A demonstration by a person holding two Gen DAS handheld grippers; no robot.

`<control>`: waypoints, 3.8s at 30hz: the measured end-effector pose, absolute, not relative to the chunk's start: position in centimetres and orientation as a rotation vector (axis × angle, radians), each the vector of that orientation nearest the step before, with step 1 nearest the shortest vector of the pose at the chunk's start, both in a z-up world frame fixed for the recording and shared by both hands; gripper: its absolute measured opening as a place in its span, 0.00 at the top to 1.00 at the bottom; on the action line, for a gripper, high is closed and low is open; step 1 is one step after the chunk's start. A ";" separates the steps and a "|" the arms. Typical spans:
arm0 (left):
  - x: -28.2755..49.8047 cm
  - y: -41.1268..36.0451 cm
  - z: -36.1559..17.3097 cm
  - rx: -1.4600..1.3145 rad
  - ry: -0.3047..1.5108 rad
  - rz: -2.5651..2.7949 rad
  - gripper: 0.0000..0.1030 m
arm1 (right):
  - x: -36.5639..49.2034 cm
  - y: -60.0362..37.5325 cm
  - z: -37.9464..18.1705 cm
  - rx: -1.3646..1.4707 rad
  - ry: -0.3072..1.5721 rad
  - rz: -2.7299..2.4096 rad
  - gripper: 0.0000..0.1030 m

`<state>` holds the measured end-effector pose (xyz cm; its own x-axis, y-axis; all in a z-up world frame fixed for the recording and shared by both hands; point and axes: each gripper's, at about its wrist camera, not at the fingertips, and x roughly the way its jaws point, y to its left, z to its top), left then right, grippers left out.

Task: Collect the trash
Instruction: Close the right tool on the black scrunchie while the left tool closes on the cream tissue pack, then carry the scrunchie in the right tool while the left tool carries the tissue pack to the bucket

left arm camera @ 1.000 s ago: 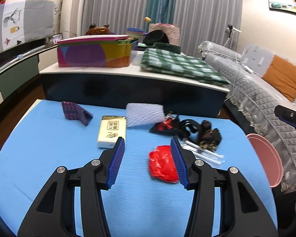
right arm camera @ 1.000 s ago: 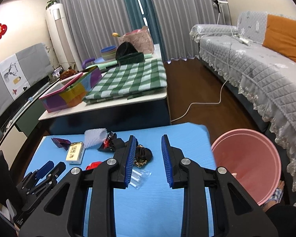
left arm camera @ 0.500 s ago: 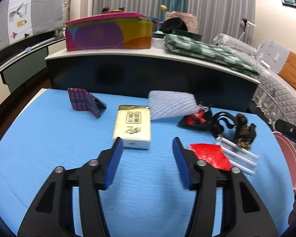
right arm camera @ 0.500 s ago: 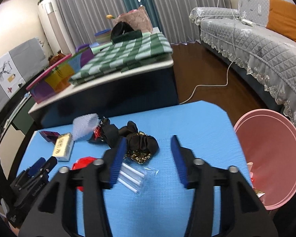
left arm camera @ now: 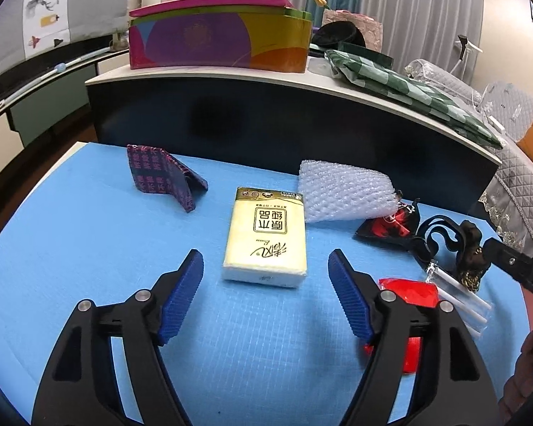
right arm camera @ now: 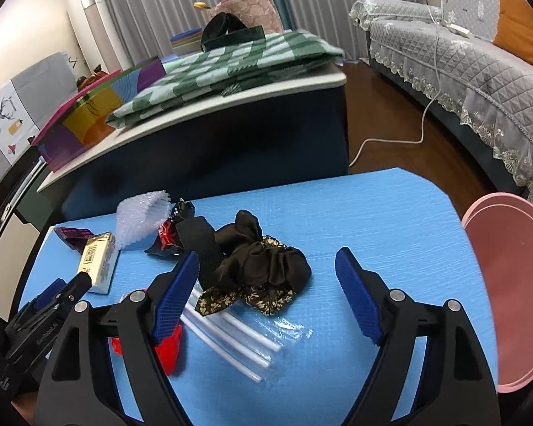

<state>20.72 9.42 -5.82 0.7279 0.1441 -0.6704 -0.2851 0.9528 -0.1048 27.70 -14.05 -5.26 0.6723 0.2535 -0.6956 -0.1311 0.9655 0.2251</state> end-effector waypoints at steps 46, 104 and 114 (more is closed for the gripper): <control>17.0 1.7 -2.6 -0.089 0.703 0.103 0.49 | 20.8 -19.7 1.7 0.079 0.695 0.206 0.66; 17.3 -21.2 0.1 0.035 0.617 -0.321 0.49 | 16.2 -41.7 4.2 0.187 0.611 -0.167 0.66; 19.1 -24.0 -0.4 0.055 0.622 -0.356 0.49 | 17.0 -42.7 3.8 0.205 0.624 -0.196 0.65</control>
